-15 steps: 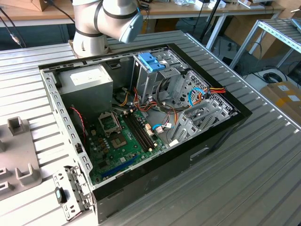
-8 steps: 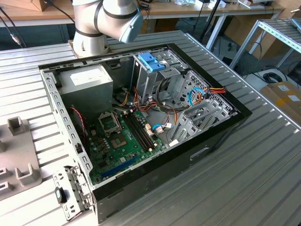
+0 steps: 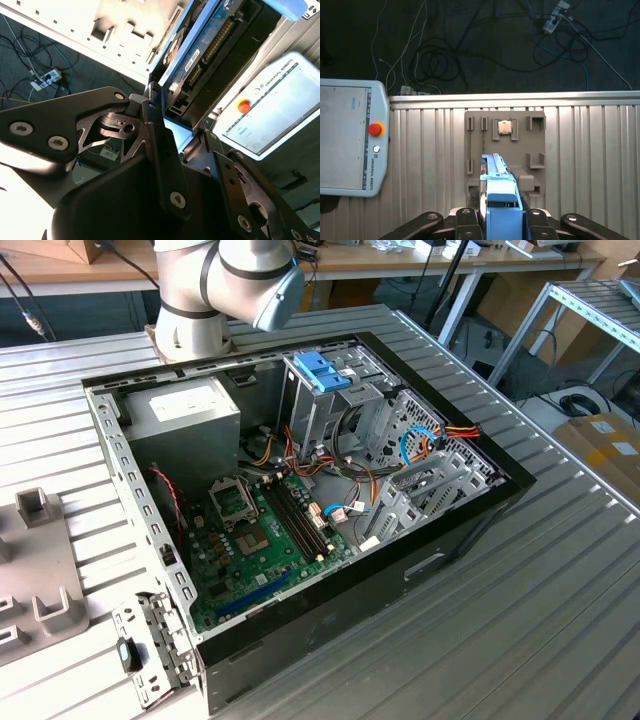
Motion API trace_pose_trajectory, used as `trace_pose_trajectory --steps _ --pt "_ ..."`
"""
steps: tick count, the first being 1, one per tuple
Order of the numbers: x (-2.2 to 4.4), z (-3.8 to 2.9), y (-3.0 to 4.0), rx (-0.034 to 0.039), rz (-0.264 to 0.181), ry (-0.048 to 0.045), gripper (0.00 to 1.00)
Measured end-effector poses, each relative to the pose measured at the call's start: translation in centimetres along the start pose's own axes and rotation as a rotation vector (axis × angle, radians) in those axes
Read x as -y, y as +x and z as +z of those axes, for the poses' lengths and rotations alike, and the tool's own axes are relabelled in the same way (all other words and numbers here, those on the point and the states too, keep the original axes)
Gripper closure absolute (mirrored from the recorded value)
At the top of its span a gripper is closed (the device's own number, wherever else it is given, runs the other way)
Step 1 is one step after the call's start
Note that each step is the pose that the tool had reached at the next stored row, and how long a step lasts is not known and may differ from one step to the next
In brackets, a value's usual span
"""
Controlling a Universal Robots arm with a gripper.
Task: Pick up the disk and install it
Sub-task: 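Pick up the disk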
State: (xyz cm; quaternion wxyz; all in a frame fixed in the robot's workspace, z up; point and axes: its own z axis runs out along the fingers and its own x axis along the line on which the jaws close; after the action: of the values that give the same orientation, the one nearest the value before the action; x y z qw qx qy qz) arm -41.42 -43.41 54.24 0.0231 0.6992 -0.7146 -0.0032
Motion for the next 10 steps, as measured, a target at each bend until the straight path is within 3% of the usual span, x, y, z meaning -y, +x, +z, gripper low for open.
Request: trace_pose_trajectory --steps 10 --pt "0.64 0.0 -0.02 -0.0034 0.0 0.0 0.63"
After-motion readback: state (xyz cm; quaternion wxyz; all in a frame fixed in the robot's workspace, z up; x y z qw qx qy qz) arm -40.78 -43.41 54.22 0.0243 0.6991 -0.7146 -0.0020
